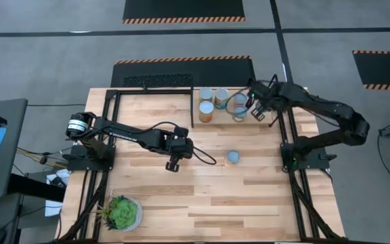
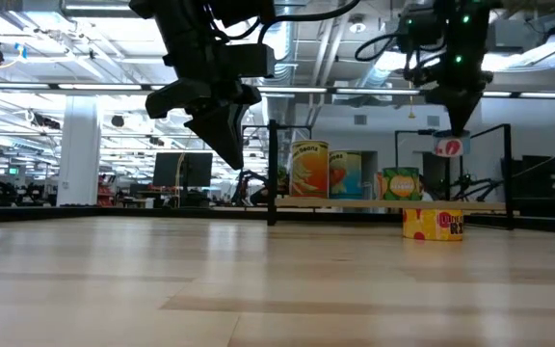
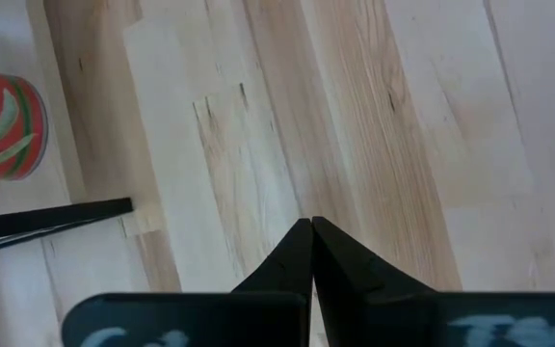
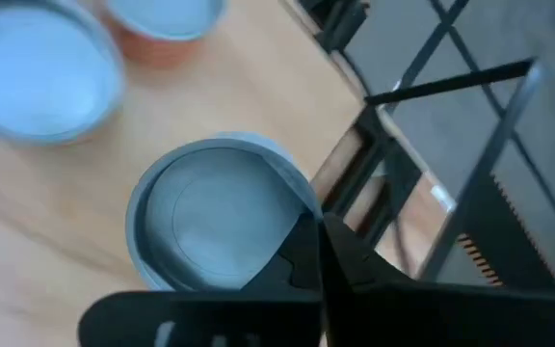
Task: Pick and place cans onto a shelf
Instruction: Put the canned tuna on the shelf
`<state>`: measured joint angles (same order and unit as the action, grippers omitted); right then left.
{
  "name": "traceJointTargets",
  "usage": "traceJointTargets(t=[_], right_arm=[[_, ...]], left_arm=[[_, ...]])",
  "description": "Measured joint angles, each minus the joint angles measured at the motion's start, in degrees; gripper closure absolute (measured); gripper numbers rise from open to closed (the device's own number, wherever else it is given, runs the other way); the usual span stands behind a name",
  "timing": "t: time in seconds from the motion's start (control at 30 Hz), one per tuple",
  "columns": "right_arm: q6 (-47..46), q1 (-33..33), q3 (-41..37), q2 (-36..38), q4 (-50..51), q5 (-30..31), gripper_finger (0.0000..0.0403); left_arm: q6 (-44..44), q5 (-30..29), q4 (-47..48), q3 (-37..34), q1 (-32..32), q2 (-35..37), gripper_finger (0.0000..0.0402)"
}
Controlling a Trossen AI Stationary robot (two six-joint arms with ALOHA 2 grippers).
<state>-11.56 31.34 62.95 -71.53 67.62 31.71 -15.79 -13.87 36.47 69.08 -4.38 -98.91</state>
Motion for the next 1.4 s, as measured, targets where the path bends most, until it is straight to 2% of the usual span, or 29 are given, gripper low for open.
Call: traceJointTargets(t=[0.23, 0.7, 0.93, 1.03, 1.2, 1.4], right_arm=[[15.26, 7.90, -0.01, -2.42, -8.00, -4.44, 0.0398], [35.94, 14.33, -0.03, -16.18, -15.32, -6.15, 0.0398], [41.27, 17.69, -0.01, -17.90, -20.24, -6.44, 0.0373], [41.59, 18.50, -0.01, -17.84, -20.83, -6.91, 0.0362], [41.62, 19.39, -0.01, -17.79, -21.69, -11.00, 0.0354], [42.04, 19.42, -0.01, -17.81, -24.19, -10.94, 0.0352]], left_arm=[[-0.02, 0.00, 0.00, 0.00, 0.00, 0.00, 0.0401], [0.04, 1.24, -0.01, 0.00, 0.00, 0.00, 0.0401], [0.07, 1.46, -0.02, 0.00, 0.00, 0.00, 0.0401], [0.07, 1.46, -0.05, 0.00, -0.02, 0.00, 0.0401], [0.12, 1.46, -0.49, 0.00, 0.00, 0.00, 0.0401], [1.99, 1.51, -0.46, 0.00, 0.00, 0.00, 0.0401]])
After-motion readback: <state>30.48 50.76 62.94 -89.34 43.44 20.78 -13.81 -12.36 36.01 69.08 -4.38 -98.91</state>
